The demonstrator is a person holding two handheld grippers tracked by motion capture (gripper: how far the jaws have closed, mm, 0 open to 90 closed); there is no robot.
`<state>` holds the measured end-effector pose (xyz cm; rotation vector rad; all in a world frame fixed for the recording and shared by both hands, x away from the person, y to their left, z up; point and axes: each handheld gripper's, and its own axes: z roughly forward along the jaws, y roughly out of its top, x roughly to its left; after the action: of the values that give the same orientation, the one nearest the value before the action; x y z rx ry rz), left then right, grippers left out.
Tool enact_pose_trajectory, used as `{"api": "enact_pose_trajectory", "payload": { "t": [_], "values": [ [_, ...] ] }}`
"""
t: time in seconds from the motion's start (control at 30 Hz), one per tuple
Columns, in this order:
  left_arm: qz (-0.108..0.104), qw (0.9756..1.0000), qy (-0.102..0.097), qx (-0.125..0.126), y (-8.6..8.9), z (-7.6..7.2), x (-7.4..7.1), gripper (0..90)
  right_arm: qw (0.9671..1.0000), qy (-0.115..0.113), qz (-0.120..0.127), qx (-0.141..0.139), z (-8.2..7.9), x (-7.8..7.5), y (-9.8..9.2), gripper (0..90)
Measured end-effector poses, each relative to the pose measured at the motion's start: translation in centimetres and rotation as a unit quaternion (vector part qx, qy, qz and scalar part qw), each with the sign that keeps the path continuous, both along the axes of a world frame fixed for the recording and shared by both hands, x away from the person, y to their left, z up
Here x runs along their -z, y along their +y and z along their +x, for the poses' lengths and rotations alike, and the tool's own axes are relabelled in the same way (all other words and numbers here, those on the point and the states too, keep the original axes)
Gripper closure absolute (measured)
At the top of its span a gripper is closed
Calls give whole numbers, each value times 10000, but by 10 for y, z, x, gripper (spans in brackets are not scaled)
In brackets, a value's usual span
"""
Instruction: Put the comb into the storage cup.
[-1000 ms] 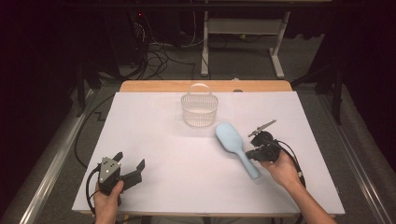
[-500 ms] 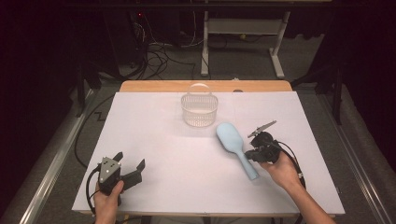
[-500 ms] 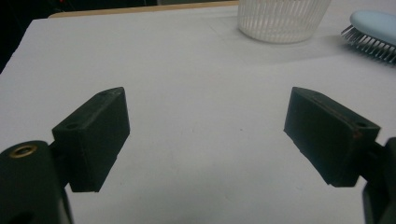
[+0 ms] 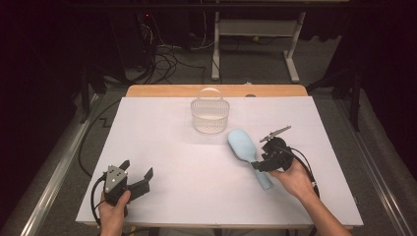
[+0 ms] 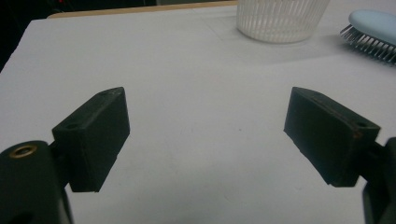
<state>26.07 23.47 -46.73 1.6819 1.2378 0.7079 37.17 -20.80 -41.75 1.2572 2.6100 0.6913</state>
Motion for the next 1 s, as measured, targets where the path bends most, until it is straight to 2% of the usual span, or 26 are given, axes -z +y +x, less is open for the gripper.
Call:
{"api": "enact_pose_trajectory", "payload": {
  "t": [0.2,0.53,0.8,1.0],
  "values": [
    [-7,10000,-2,-8,1,0,0,150,10000,59,-61,6,3,7,9,408],
    [3,10000,4,-4,0,0,0,150,9994,98,-321,-4,8,17,20,390],
    [13,10000,9,-2,1,0,0,150,9985,227,-488,85,14,22,26,421],
    [15,10000,6,-3,0,0,0,150,9981,200,-561,146,18,22,28,472]
  ]
}}
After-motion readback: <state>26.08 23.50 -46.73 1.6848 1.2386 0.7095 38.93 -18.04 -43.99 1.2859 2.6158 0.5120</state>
